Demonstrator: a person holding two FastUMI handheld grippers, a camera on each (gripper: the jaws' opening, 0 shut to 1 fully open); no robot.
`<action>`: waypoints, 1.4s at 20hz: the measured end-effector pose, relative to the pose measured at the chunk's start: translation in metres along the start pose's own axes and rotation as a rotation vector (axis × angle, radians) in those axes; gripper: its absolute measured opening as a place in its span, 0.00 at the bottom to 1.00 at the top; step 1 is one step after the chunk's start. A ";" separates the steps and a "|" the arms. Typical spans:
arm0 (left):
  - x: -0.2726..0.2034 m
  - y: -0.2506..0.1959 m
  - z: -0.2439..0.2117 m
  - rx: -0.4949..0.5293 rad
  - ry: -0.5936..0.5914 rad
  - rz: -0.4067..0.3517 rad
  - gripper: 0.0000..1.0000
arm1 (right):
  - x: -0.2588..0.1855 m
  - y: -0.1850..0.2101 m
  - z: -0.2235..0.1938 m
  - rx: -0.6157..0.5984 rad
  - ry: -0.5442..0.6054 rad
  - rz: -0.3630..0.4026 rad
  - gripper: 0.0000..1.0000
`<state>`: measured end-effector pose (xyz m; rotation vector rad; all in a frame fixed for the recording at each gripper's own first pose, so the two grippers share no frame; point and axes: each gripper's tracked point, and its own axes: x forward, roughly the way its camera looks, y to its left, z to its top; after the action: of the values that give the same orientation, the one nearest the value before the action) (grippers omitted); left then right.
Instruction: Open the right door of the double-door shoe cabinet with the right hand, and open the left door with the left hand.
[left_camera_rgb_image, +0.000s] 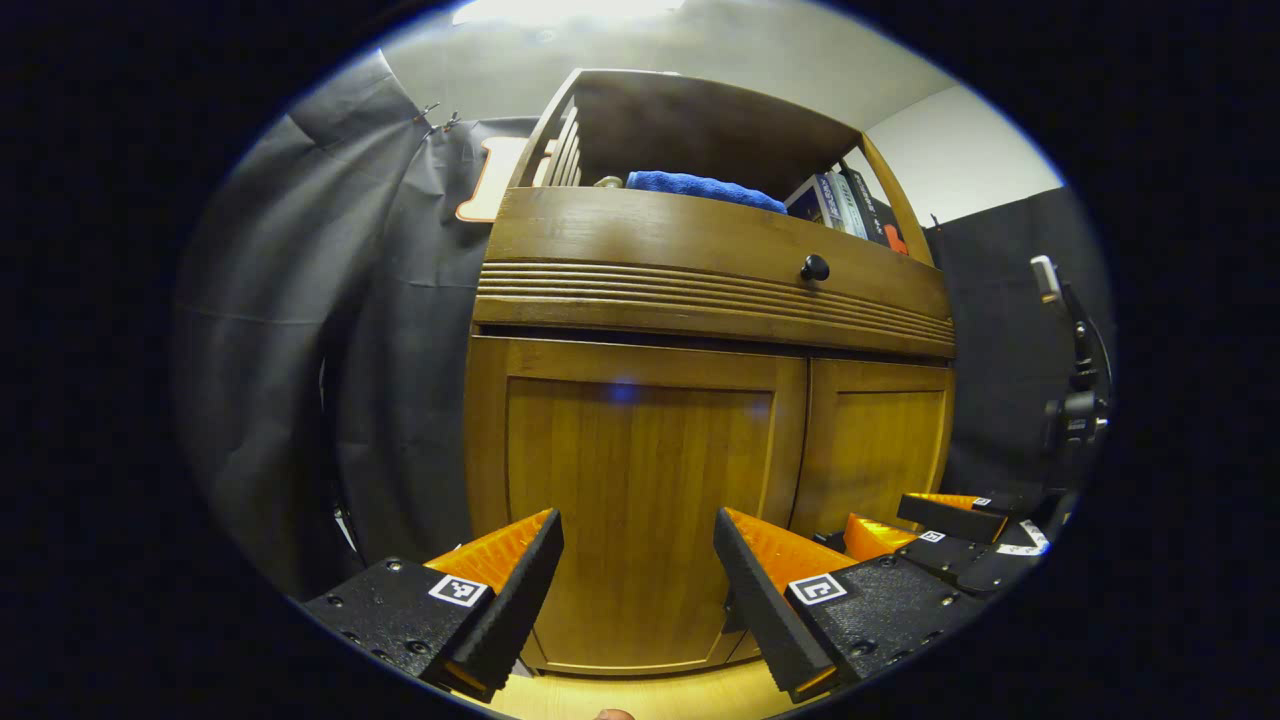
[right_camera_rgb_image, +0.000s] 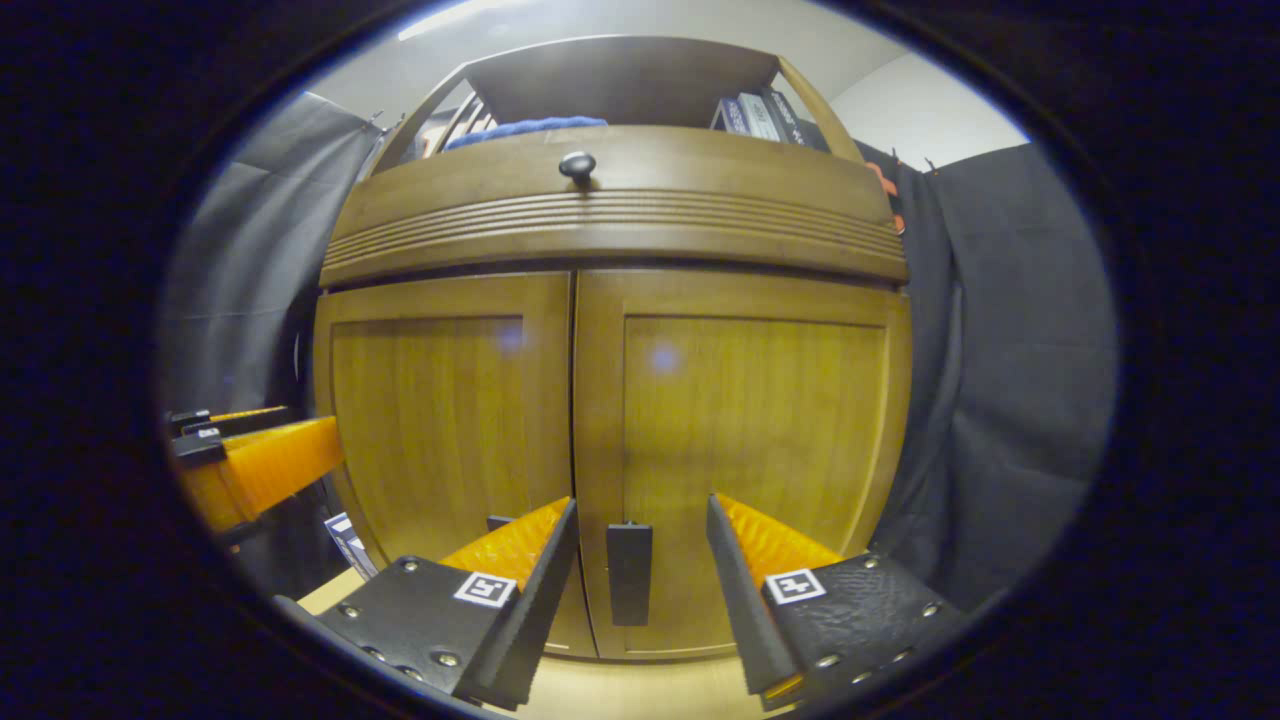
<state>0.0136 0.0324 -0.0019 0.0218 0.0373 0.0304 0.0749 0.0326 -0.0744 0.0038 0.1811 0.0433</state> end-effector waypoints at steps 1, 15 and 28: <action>0.001 0.004 0.000 0.002 0.001 0.007 0.94 | 0.006 0.001 -0.004 -0.001 0.011 -0.007 0.75; 0.011 0.023 -0.011 0.019 0.024 0.032 0.94 | 0.047 -0.001 -0.043 0.055 0.135 -0.068 0.31; -0.014 0.019 -0.003 -0.005 0.017 0.045 0.92 | -0.023 -0.022 -0.044 0.047 0.123 -0.106 0.26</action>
<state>-0.0014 0.0509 -0.0043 0.0175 0.0540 0.0757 0.0454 0.0092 -0.1136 0.0381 0.3050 -0.0666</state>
